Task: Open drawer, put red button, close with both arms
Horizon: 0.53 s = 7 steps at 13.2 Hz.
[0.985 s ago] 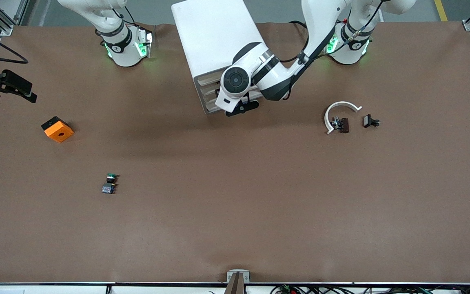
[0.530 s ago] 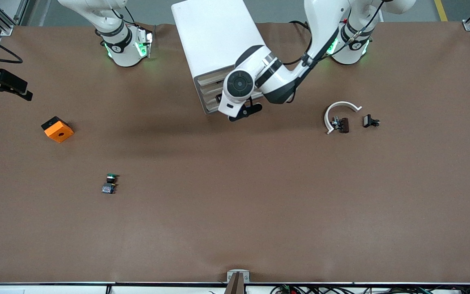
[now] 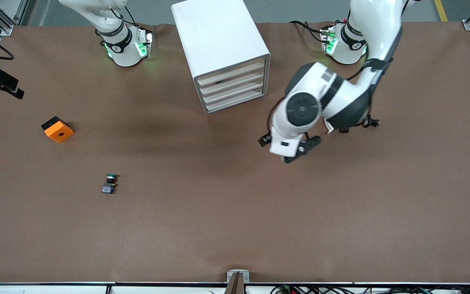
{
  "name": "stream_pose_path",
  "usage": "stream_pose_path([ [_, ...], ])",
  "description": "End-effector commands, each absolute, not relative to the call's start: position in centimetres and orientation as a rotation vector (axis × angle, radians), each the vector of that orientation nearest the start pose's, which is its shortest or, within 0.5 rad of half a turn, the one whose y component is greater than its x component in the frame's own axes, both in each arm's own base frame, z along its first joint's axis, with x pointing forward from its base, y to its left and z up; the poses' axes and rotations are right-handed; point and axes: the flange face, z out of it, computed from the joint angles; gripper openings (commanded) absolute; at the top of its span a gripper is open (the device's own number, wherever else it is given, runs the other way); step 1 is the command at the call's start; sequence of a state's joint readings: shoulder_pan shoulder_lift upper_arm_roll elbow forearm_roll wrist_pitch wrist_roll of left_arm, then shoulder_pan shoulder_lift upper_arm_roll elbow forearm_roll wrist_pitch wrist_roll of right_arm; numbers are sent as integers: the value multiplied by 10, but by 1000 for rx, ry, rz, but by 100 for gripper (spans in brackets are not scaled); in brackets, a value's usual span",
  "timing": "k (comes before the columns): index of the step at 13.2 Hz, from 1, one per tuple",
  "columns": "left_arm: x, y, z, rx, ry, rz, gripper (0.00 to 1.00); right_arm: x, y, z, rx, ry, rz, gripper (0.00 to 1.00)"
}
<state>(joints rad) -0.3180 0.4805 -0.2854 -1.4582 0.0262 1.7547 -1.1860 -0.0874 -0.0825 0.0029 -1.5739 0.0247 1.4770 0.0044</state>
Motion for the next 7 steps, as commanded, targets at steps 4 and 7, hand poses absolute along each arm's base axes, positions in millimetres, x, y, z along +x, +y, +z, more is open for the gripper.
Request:
stream_pose_path([
  [4, 604, -248, 478, -2861, -924, 20, 100, 506, -40, 661, -3117, 126, 6, 100],
  [7, 611, -190, 519, -2911, -784, -28, 100, 506, -40, 662, -3117, 126, 3, 100],
])
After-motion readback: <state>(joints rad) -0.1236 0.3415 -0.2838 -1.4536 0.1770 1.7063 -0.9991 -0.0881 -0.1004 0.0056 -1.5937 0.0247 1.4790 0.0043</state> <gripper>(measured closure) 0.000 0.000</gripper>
